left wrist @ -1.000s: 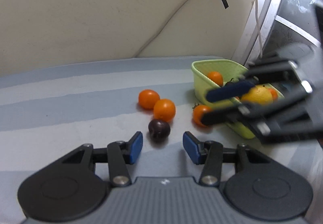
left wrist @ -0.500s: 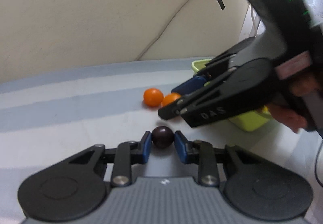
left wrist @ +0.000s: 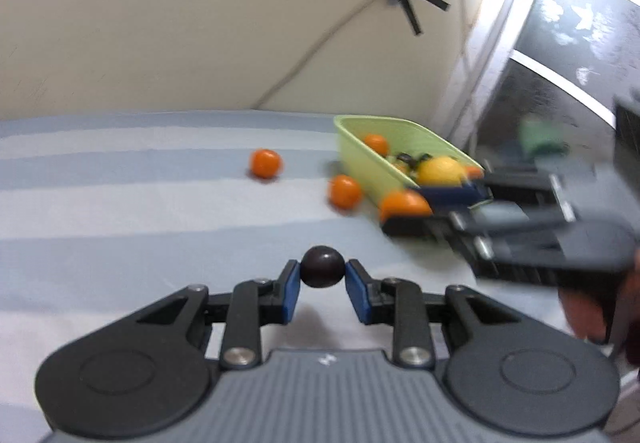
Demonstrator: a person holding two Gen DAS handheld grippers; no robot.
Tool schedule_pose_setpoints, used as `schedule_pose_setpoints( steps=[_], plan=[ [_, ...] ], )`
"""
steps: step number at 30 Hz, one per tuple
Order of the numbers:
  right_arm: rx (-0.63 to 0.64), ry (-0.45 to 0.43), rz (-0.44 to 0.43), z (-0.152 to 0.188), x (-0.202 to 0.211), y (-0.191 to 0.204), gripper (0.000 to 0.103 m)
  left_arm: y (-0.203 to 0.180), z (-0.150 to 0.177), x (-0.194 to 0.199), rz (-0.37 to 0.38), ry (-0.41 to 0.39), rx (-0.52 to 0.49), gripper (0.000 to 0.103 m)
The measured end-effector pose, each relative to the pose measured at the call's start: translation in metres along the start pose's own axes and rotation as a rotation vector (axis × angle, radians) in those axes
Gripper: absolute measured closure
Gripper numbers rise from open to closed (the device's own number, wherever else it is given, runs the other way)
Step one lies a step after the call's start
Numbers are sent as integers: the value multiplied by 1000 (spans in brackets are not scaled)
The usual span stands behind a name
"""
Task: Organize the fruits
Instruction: 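Grasp a dark cherry tomato with the left gripper while the right grasps a mandarin, then lower both fruits into the green basket and open both grippers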
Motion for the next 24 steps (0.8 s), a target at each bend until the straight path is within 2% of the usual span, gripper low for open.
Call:
schedule_pose_setpoints(
  steps=[5, 9, 13, 17, 21, 24],
  plan=[
    [-66, -37, 46, 68, 33, 9, 72, -27, 18, -9, 25, 69, -39, 77],
    [-137, -48, 50, 88, 39, -1, 72, -47, 17, -19, 29, 112, -89, 77],
    [-225, -140, 78, 78, 53, -31, 72, -68, -21, -23, 35, 67, -126, 77],
    [-261, -252, 186, 49, 57, -73, 72, -81, -80, -36, 44, -2, -145, 77],
    [-308, -297, 237, 30, 42, -115, 71, -76, -127, -82, 60, 16, -83, 77],
    [-363, -268, 257, 19, 20, -149, 71, -67, -143, -116, 81, 65, -5, 77]
  ],
)
Point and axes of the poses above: each gripper's, at about its wrist camera, not at the fingertips, and x roughly against the way its jaws point, y to its left, z to its underside, the point moved 3 cm from there along -x, roughly the way its jaws point, and after that the axes turned 9 degrees about y, right-handed, at the moved point
